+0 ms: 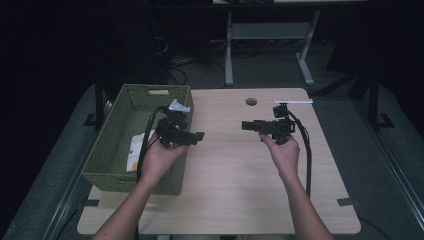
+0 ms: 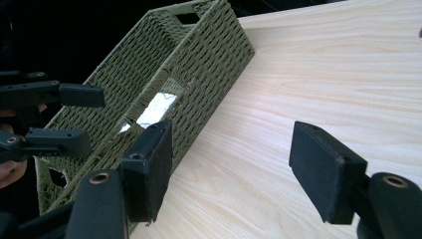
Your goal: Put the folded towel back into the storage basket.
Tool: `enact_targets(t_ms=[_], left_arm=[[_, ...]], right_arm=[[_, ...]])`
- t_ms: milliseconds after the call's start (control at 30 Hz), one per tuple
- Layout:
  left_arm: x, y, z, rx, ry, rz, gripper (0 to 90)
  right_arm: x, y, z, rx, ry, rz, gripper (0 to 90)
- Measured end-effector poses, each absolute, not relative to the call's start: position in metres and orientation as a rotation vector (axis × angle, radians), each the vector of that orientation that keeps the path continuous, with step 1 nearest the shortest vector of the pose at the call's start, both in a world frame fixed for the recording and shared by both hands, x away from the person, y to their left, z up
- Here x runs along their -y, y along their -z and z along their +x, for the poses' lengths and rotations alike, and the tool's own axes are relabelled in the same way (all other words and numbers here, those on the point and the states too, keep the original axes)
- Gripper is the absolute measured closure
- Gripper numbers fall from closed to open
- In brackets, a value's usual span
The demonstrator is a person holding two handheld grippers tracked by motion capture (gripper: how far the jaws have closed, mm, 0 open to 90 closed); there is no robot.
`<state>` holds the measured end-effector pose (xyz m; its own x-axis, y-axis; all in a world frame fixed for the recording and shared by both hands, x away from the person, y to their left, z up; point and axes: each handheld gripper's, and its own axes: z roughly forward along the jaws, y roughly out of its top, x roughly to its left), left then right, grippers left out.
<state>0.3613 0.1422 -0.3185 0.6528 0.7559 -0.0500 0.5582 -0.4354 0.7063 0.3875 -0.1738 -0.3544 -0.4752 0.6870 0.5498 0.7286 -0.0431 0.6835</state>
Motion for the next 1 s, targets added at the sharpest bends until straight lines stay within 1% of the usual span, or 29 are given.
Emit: enact_targets(t_ms=[333,1000], left_arm=[[-0.117,0.324,0.357,-0.973,-0.332,2.175,28.1],[-0.068,0.339,0.343,-0.9,-0.258,2.184,27.3]], right_arm=[[0.195,0.357,0.379,2.135,1.58,-1.633,32.5],[0.241,0.375,0.357,2.098,1.56,-1.73,31.8]])
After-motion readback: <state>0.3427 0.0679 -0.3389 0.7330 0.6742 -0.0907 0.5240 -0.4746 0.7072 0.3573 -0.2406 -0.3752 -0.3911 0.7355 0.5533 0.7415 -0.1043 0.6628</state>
